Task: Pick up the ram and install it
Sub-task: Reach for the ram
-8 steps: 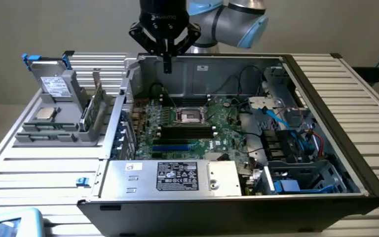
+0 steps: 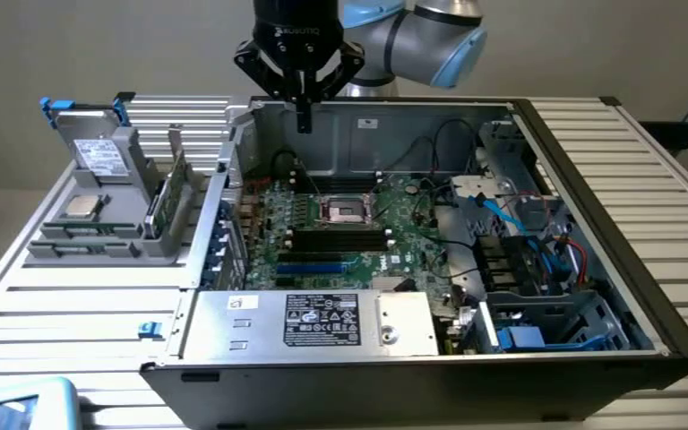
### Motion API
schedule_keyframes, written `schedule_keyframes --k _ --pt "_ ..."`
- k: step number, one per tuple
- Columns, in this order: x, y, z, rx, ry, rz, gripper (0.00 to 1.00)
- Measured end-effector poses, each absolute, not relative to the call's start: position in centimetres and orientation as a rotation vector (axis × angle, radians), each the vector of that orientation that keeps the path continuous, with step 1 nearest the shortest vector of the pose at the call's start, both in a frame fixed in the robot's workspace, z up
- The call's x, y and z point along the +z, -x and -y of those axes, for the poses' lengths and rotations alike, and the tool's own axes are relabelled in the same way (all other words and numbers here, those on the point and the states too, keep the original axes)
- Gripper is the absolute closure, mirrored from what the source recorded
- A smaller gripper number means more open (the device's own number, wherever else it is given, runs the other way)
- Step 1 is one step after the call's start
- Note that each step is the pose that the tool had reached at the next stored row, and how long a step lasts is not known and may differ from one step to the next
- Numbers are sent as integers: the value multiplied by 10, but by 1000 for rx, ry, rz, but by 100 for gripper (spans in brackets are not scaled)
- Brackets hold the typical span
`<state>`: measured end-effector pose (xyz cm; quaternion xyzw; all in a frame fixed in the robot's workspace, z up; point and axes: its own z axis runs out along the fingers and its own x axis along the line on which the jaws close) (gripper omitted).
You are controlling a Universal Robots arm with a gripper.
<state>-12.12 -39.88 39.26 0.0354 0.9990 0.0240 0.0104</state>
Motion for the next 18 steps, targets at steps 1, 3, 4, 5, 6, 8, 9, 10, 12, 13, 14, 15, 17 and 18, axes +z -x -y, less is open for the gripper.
schedule_keyframes --k 1,3,4,5,6,8,9,10,12,13,14,15,17,18 --pt "393 121 399 75 -110 -3118 89" --pt "393 121 399 75 -110 -3118 89" --pt "393 121 399 75 -110 -3118 89" --pt "393 121 399 75 -110 -3118 89" --pt "393 122 399 75 -110 -3118 89" --pt "393 125 399 75 -110 -3118 89" --pt "393 127 399 75 -110 -3118 89" --pt "393 129 399 75 -110 -3118 89" --pt "393 135 399 75 -110 -3118 89" --pt "393 137 399 75 -111 -3118 89" --pt "393 141 399 75 -110 -3118 89" --pt "393 144 399 75 -110 -3118 89" --pt "393 150 399 75 -110 -3118 89" --pt "393 152 399 75 -111 -3118 89"
